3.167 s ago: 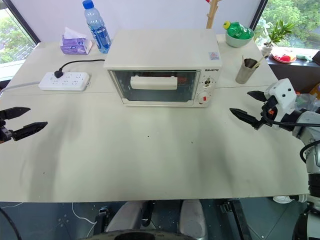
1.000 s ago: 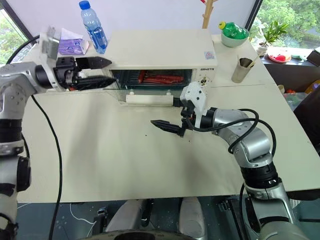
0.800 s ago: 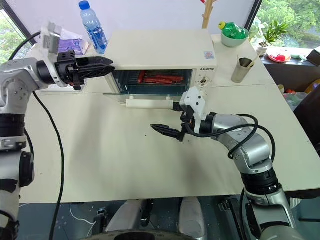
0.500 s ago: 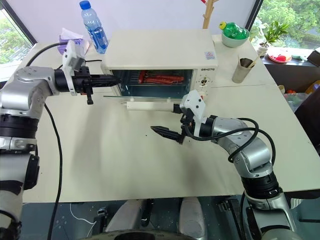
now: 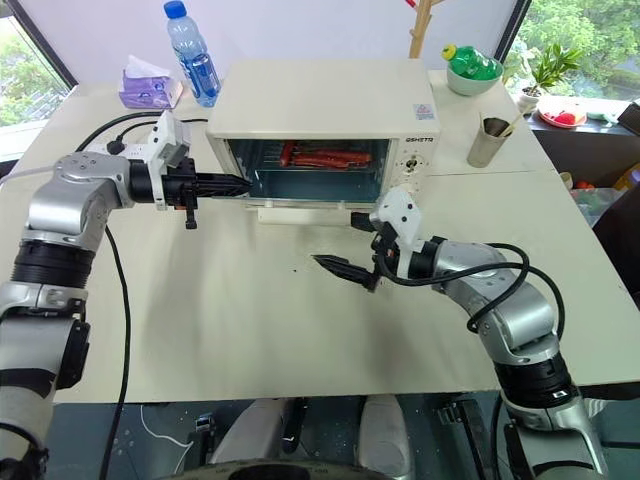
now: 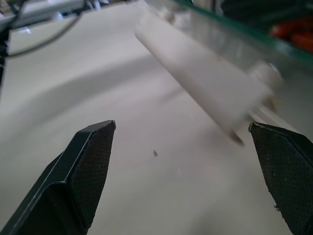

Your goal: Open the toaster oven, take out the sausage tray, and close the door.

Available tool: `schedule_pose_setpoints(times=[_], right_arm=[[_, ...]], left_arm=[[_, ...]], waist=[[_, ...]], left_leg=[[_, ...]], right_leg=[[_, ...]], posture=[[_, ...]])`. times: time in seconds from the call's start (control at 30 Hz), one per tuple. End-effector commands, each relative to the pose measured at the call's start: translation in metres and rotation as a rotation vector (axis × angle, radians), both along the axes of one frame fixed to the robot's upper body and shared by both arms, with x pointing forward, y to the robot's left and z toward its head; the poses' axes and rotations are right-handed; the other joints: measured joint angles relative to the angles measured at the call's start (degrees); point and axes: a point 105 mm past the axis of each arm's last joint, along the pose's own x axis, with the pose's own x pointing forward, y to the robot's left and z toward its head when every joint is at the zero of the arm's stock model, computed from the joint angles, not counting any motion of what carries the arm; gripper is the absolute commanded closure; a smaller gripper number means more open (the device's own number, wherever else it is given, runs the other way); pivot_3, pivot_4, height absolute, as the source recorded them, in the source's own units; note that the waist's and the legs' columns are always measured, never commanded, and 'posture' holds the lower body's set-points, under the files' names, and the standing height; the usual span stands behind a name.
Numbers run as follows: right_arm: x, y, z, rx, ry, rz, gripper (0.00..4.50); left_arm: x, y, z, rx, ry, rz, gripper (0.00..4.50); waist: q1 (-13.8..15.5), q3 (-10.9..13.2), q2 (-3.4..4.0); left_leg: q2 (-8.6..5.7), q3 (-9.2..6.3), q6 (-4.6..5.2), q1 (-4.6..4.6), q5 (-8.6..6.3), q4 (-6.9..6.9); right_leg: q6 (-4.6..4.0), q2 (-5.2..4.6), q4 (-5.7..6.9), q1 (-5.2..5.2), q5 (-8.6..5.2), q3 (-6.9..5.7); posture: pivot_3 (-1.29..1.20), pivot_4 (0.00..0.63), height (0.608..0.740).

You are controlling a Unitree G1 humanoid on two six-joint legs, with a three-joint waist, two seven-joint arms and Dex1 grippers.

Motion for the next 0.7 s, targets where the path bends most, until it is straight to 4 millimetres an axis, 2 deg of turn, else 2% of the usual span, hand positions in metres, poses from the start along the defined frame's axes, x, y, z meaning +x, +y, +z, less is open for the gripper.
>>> schedule_pose_setpoints(times=[0.03, 0.2, 0.37, 0.53, 0.6, 0.7], right_arm=[[-0.009, -0.013, 0.011, -0.036, -0.047, -0.012, 0.00], [-0.038, -0.041, 0.012, -0.104, 0.015, 0.014, 0.00], [-0.057, -0.070, 0.039, -0.119, 0.040, 0.021, 0.00], [-0.052, -0.093, 0.069, -0.098, 0.012, -0.039, 0.00], [-0.048, -0.097, 0.073, -0.095, 0.003, -0.056, 0.00], [-0.042, -0.097, 0.076, -0.103, -0.018, -0.065, 0.00]], left_arm=[[-0.003, -0.003, 0.007, -0.022, -0.031, -0.014, 4.46], [-0.007, -0.006, 0.004, -0.035, -0.023, -0.022, 4.46], [-0.014, -0.008, -0.003, -0.045, 0.000, -0.032, 4.46], [-0.023, -0.011, -0.017, -0.042, 0.042, -0.044, 4.46], [-0.025, -0.013, -0.022, -0.034, 0.051, -0.050, 4.46], [-0.031, -0.016, -0.043, 0.028, 0.059, -0.068, 4.46]], waist=[[0.0, 0.0, 0.00], [0.1, 0.0, -0.01], [-0.1, 0.0, -0.03], [0.1, 0.0, -0.08], [0.1, 0.0, -0.09], [0.2, 0.0, -0.08]], left_leg=[[0.00, 0.00, 0.00, 0.00, 0.00, 0.00], [0.00, 0.02, 0.01, -0.01, 0.00, 0.01], [0.06, 0.09, 0.03, 0.01, -0.01, 0.07], [0.18, 0.15, 0.02, 0.05, -0.01, 0.15], [0.19, 0.21, 0.01, 0.05, 0.00, 0.15], [0.20, 0.23, 0.00, 0.04, 0.00, 0.13]], right_leg=[[0.00, 0.00, 0.00, 0.00, 0.00, 0.00], [0.01, -0.02, -0.02, 0.02, 0.00, 0.00], [-0.01, 0.01, -0.04, 0.06, 0.02, 0.00], [-0.09, 0.08, -0.05, 0.13, 0.08, -0.01], [-0.10, 0.04, -0.05, 0.13, 0.09, -0.01], [-0.09, 0.03, -0.07, 0.13, 0.10, 0.00]], posture=[[0.00, 0.150, 0.739], [0.00, 0.150, 0.739], [0.00, 0.150, 0.739], [0.00, 0.150, 0.739], [0.00, 0.150, 0.739], [0.00, 0.150, 0.739]])
